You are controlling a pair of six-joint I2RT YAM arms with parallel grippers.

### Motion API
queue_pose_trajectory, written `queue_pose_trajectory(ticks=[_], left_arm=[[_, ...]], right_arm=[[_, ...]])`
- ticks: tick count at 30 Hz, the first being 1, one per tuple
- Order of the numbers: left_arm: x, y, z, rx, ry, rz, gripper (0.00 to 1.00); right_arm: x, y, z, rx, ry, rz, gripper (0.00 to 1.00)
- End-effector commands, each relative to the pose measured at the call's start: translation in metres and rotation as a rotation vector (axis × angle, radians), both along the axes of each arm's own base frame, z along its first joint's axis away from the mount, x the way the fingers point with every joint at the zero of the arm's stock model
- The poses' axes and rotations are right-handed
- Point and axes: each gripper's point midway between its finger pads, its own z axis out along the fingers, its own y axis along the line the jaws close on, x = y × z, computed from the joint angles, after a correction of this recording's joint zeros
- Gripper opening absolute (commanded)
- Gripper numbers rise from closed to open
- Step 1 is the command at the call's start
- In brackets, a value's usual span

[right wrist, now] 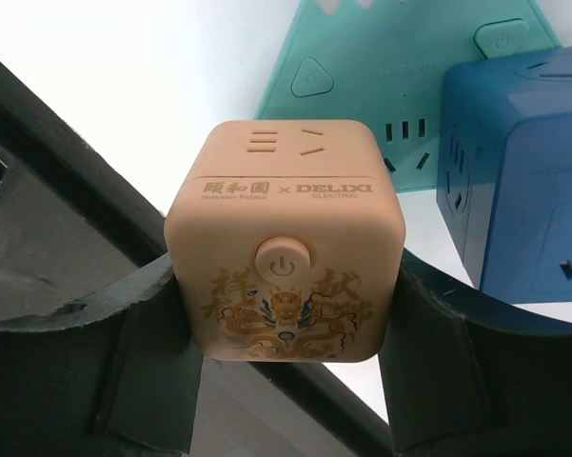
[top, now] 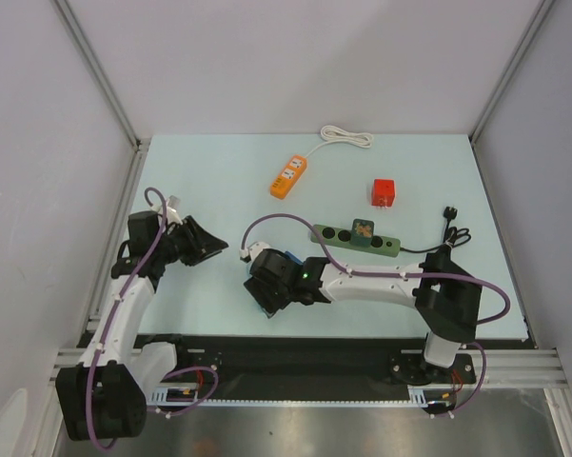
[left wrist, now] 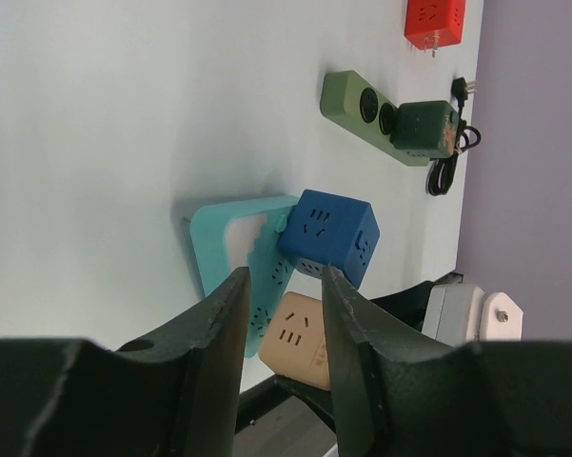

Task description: Insert the plug

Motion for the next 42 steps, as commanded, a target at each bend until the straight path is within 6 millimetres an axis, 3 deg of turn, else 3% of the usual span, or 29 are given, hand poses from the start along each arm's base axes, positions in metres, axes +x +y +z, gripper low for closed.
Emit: queue_pose_trajectory(ticks=[1, 19, 42], left_arm=[[0.002, 0.001, 0.000, 0.010, -0.023, -0.011, 0.41], [0.009, 0.001, -0.004, -0.011, -0.005, 0.011, 0.41], [0.000, 0.007, -0.017, 0.009, 0.000, 0.064, 0.40]], right_arm=[[0.010, 0.005, 0.001, 0.005, -0.049, -0.006, 0.00], [0.007, 0.001, -0.010, -0.010, -0.025, -0.005, 0.00], [0.013, -0.019, -0.043, -0.226, 0.016, -0.048, 0.00]])
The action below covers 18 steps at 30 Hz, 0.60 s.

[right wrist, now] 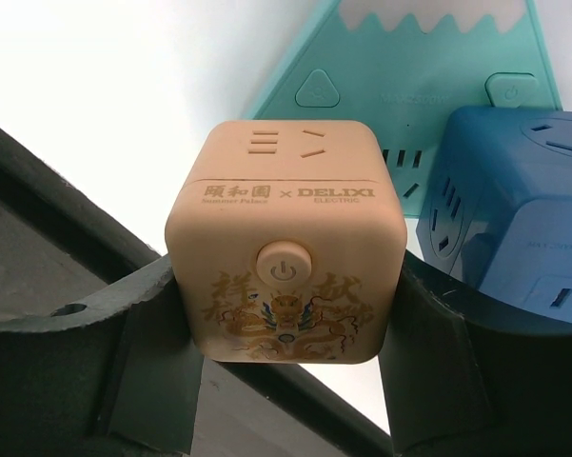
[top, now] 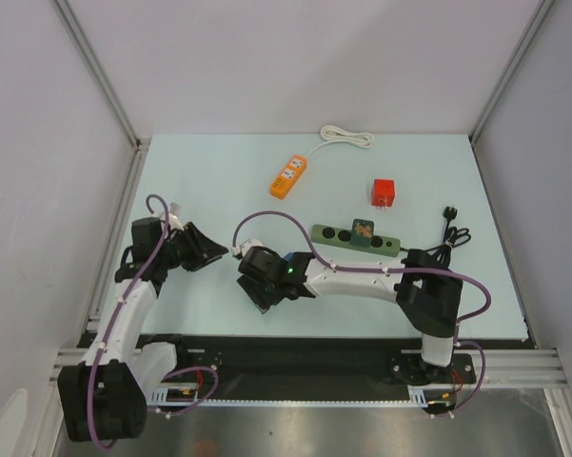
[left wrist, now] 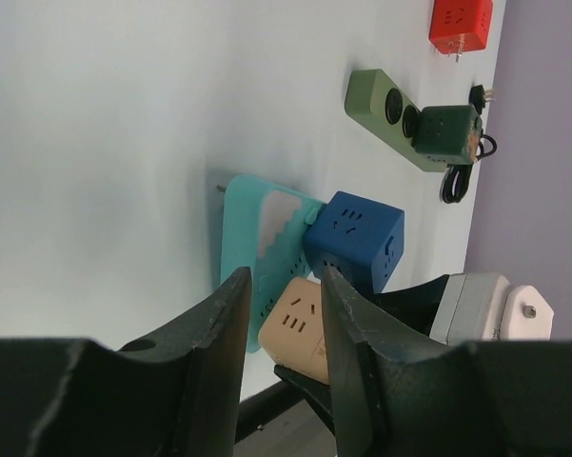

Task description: Insert the plug

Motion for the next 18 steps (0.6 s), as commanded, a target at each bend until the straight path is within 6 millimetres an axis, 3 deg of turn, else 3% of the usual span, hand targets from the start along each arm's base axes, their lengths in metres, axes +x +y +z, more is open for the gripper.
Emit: queue_pose_trajectory(ticks=[1, 9, 18], left_arm=[[0.003, 0.004, 0.003, 0.012, -0.036, 0.029, 0.40], [0.002, 0.004, -0.001, 0.012, -0.027, 0.026, 0.40], [0.000, 0.006, -0.006, 0.028, -0.020, 0.029, 0.40]], right_arm=[[-0.003, -0.030, -0.038, -0.148, 0.033, -0.023, 0.00], [-0.008, -0.030, -0.059, -0.190, 0.044, -0.025, 0.00], [-0.009, -0.032, -0.065, -0.195, 0.026, -0.036, 0.00]])
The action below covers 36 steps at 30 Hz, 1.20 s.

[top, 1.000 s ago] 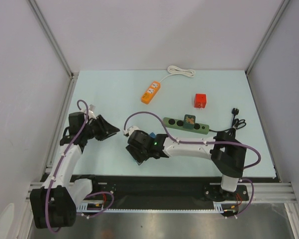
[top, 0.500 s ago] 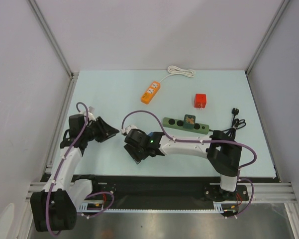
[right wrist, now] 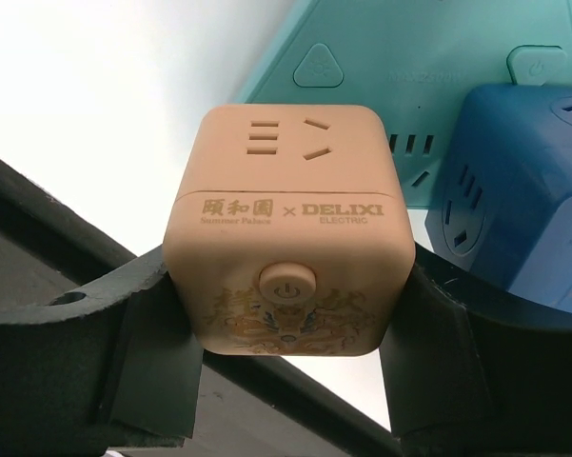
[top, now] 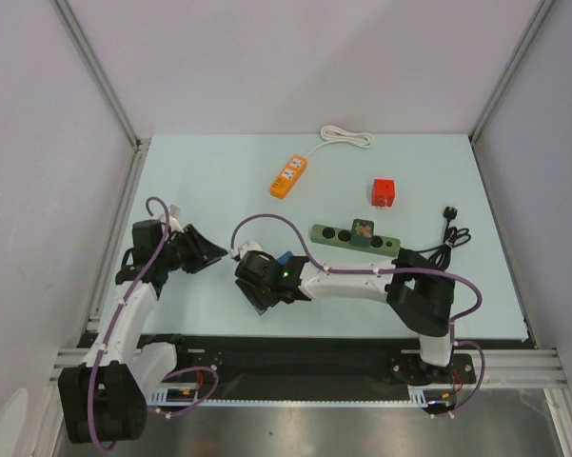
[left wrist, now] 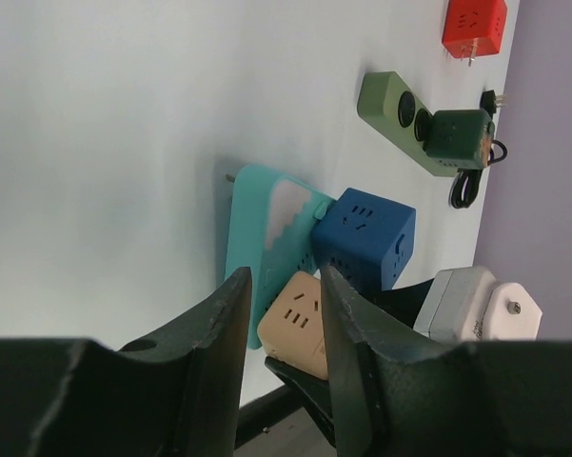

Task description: Insert the plug

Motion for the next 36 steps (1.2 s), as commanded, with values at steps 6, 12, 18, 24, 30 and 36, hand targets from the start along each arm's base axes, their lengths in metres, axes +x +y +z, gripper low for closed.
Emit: queue_pose_trajectory(ticks=[6, 12, 18, 24, 30, 36], left_arm=[[0.002, 0.003, 0.002, 0.008, -0.028, 0.010, 0.40], [0.002, 0.002, 0.007, 0.006, -0.041, 0.006, 0.40], [0.003, 0.001, 0.005, 0.005, -0.034, 0.001, 0.40], [0.003, 0.001, 0.005, 0.003, -0.034, -0.001, 0.40], [0.005, 0.002, 0.006, 0.008, -0.037, -0.003, 0.40], [0.007, 0.002, 0.003, 0.011, -0.030, -0.005, 0.40]], right_arm=[[0.005, -0.029, -0.021, -0.149, -0.028, -0.017, 0.07], [0.019, -0.017, 0.013, -0.104, -0.079, -0.001, 0.48], [0.024, -0.010, 0.027, -0.084, -0.104, 0.011, 0.62], [0.025, -0.008, 0.027, -0.076, -0.102, 0.028, 0.82], [0.026, -0.007, 0.033, -0.069, -0.109, 0.025, 0.83], [0.028, -0.004, 0.068, -0.033, -0.140, 0.018, 0.83]])
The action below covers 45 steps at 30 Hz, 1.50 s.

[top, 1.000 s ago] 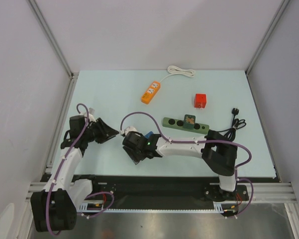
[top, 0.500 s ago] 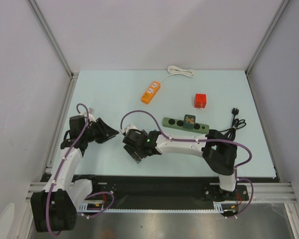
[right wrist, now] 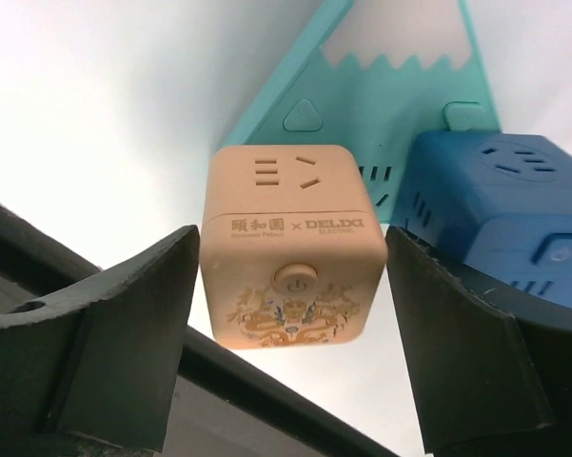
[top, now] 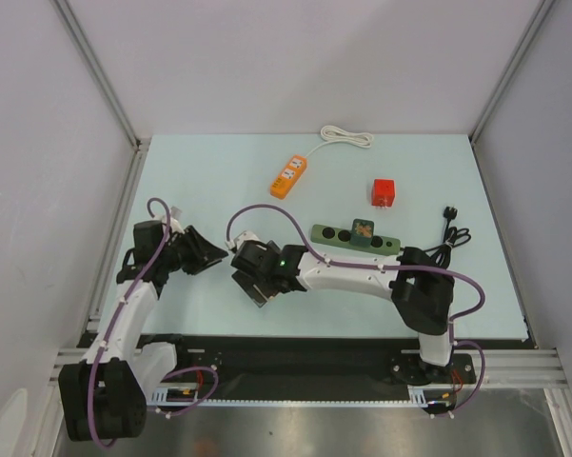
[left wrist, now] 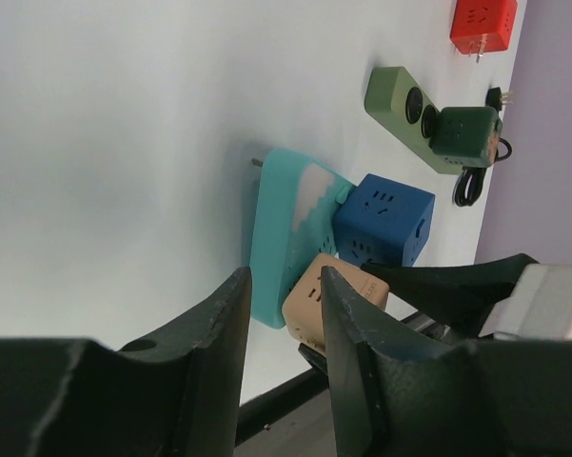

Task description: Insert the plug

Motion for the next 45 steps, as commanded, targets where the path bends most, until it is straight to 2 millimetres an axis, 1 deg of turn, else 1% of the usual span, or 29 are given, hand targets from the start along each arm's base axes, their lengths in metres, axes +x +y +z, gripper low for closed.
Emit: queue_pose_trajectory(ticks=[1, 2, 4, 5, 8, 9, 10, 11, 12, 13, 14, 18, 19, 20, 21, 22, 26, 28, 30, 32, 35, 36, 37, 38, 39, 40, 41, 43, 45], left_arm=[[0.009, 0.003, 0.008, 0.017, -0.050, -0.002, 0.40], [0.009, 0.003, 0.007, 0.019, -0.050, -0.002, 0.40], [0.009, 0.003, 0.006, 0.019, -0.048, -0.004, 0.40], [0.009, 0.003, 0.005, 0.018, -0.047, -0.006, 0.40], [0.009, 0.003, 0.003, 0.016, -0.043, -0.006, 0.40], [0.009, 0.002, 0.003, 0.016, -0.045, -0.008, 0.41], [0.009, 0.003, 0.002, 0.017, -0.045, -0.007, 0.40], [0.009, 0.002, 0.002, 0.015, -0.043, -0.007, 0.41], [0.009, 0.002, 0.003, 0.013, -0.046, -0.005, 0.41], [0.009, 0.002, 0.003, 0.015, -0.048, -0.006, 0.41], [0.009, 0.002, 0.003, 0.015, -0.048, -0.006, 0.41], [0.011, 0.002, 0.003, 0.012, -0.051, -0.005, 0.41], [0.011, 0.002, 0.003, 0.010, -0.049, -0.003, 0.41], [0.011, 0.002, 0.001, 0.006, -0.040, 0.001, 0.41], [0.012, 0.001, 0.000, 0.005, -0.040, 0.002, 0.41], [0.012, 0.001, -0.001, 0.002, -0.037, 0.002, 0.41], [0.011, -0.001, -0.004, 0.008, -0.030, -0.006, 0.41], [0.011, -0.001, -0.006, 0.012, -0.028, 0.000, 0.41], [0.011, -0.003, -0.006, 0.013, -0.031, -0.007, 0.41], [0.012, -0.004, -0.006, 0.019, -0.039, -0.011, 0.44], [0.023, -0.009, -0.002, 0.035, -0.089, -0.026, 0.51], [0.022, -0.020, -0.006, 0.041, -0.082, -0.076, 0.56], [0.024, -0.025, -0.008, 0.050, -0.080, -0.103, 0.58], [0.031, -0.028, -0.001, 0.069, -0.105, -0.126, 0.60], [0.031, -0.036, -0.002, 0.077, -0.102, -0.152, 0.60], [0.034, -0.038, -0.005, 0.085, -0.091, -0.150, 0.59], [0.038, -0.039, -0.010, 0.075, -0.062, -0.126, 0.57], [0.038, -0.042, -0.019, 0.031, -0.011, -0.090, 0.49], [0.042, -0.044, -0.026, 0.009, 0.008, -0.078, 0.45]], right_arm=[[0.006, 0.007, 0.046, 0.066, -0.060, -0.002, 0.83], [0.005, 0.007, 0.056, 0.087, -0.067, 0.000, 0.83], [0.003, 0.007, 0.064, 0.110, -0.063, 0.003, 0.83], [0.002, 0.007, 0.073, 0.129, -0.071, 0.001, 0.83], [-0.005, 0.004, 0.084, 0.145, -0.077, -0.022, 0.79], [-0.007, -0.002, 0.088, 0.144, -0.078, -0.036, 0.71], [-0.009, -0.003, 0.088, 0.152, -0.070, -0.061, 0.58], [-0.013, -0.004, 0.088, 0.152, -0.068, -0.069, 0.40], [-0.016, -0.008, 0.086, 0.149, -0.071, -0.074, 0.13], [-0.019, -0.008, 0.083, 0.147, -0.071, -0.074, 0.05], [-0.020, -0.008, 0.082, 0.154, -0.068, -0.081, 0.00], [-0.023, -0.007, 0.081, 0.190, -0.071, -0.085, 0.00], [-0.023, -0.008, 0.076, 0.191, -0.073, -0.081, 0.00], [-0.024, -0.007, 0.069, 0.192, -0.055, -0.067, 0.00], [-0.016, -0.002, 0.064, 0.223, -0.042, -0.081, 0.00], [-0.015, -0.005, 0.042, 0.191, -0.007, -0.087, 0.00], [-0.019, 0.000, 0.007, 0.158, 0.052, -0.078, 0.00], [-0.017, 0.000, 0.006, 0.151, 0.041, -0.082, 0.00], [-0.014, -0.003, 0.018, 0.164, 0.013, -0.091, 0.00], [-0.011, -0.006, 0.026, 0.177, 0.000, -0.093, 0.00], [-0.006, -0.011, 0.043, 0.186, -0.028, -0.096, 0.00], [-0.004, -0.009, 0.055, 0.206, -0.040, -0.094, 0.00], [-0.004, -0.008, 0.061, 0.215, -0.047, -0.091, 0.00], [-0.001, -0.009, 0.068, 0.223, -0.061, -0.094, 0.00], [-0.001, -0.007, 0.075, 0.230, -0.067, -0.090, 0.00], [0.003, -0.002, 0.088, 0.252, -0.082, -0.090, 0.00], [0.005, -0.003, 0.094, 0.238, -0.099, -0.083, 0.00], [0.011, 0.004, 0.110, 0.247, -0.128, -0.081, 0.00], [0.013, 0.006, 0.114, 0.245, -0.135, -0.069, 0.00]])
